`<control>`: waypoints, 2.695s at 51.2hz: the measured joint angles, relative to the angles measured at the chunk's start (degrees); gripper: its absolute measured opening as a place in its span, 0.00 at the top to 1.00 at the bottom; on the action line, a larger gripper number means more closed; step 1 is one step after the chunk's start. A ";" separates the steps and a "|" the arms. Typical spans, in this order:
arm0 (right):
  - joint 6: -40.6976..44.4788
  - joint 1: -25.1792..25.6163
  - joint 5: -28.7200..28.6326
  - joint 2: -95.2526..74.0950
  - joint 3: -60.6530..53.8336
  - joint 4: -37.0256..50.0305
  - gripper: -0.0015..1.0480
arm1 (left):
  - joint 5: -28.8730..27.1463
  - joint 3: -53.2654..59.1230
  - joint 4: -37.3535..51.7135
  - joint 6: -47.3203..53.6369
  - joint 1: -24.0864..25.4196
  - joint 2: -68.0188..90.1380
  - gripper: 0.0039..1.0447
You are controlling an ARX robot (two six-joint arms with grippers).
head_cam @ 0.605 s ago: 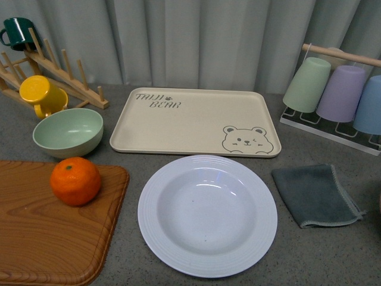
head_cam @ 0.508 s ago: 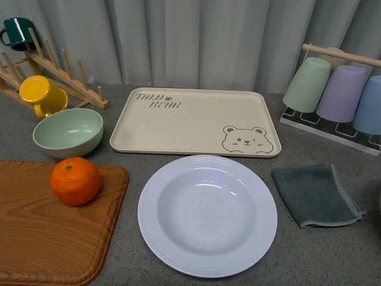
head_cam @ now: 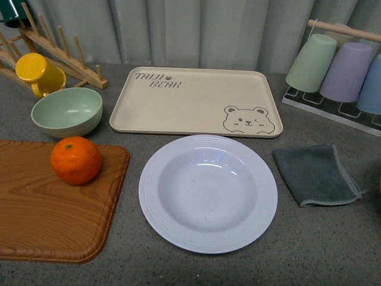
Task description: Place orange and plate with both arms
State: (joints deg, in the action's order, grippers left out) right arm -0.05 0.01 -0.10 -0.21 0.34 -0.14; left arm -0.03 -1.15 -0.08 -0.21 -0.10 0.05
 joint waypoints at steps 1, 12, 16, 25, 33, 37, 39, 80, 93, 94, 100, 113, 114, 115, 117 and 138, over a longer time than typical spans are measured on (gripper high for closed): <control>0.02 0.00 -0.02 0.00 0.00 0.00 0.09 | 0.00 0.00 0.00 0.00 0.00 0.00 0.06; 0.00 0.00 -0.02 0.00 0.00 0.00 0.09 | 0.00 0.00 0.00 0.00 0.00 0.00 0.06; 0.02 0.00 -0.02 0.00 0.00 0.00 0.09 | 0.00 0.00 0.00 0.00 0.00 0.00 0.06; 0.00 0.00 -0.02 0.00 0.00 0.00 0.09 | 0.00 0.00 0.00 0.00 0.00 0.00 0.06; 0.00 0.00 -0.02 0.00 0.00 0.00 0.09 | 0.00 0.00 0.00 0.00 0.00 0.00 0.06; 0.00 0.00 -0.02 0.00 0.00 0.00 0.09 | 0.00 0.00 0.00 0.00 0.00 0.00 0.06; 0.00 0.00 -0.02 0.00 0.00 0.00 0.09 | 0.00 0.00 0.00 0.00 0.00 0.00 0.06; 0.00 0.00 -0.02 0.00 0.00 0.00 0.09 | 0.00 0.00 0.00 0.00 0.00 0.00 0.06; 0.02 0.00 -0.02 0.00 0.00 0.00 0.09 | -4.70 -0.42 -1.66 -1.55 -1.36 0.96 0.06; 0.02 0.00 -0.02 0.00 0.00 0.00 0.09 | -9.40 -1.22 -3.87 -2.91 -2.86 2.14 0.06; 0.00 0.00 0.02 0.00 0.00 0.00 0.09 | -27.02 -3.13 -9.03 -11.89 -8.02 11.93 0.06; 0.00 0.00 0.00 0.00 0.00 0.00 0.09 | -19.89 -11.87 11.54 -17.57 -6.49 47.45 0.06; 0.00 0.00 0.00 0.00 0.00 0.00 0.09 | -18.75 -13.35 13.07 -17.81 -6.95 51.89 0.06; 0.00 0.00 0.00 0.00 0.00 0.00 0.09 | -17.70 -14.32 13.92 -18.05 -7.17 54.66 0.06; 0.02 0.00 -0.02 0.00 0.00 0.00 0.09 | -16.04 -16.09 15.61 -18.60 -7.63 60.11 0.06; 0.02 0.00 0.00 0.00 0.00 0.00 0.09 | -5.09 -34.42 17.81 -18.05 -10.93 96.91 0.06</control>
State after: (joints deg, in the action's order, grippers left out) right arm -0.03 0.01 -0.10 -0.21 0.34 -0.14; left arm -5.13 -35.57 17.74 -18.26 -11.03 96.97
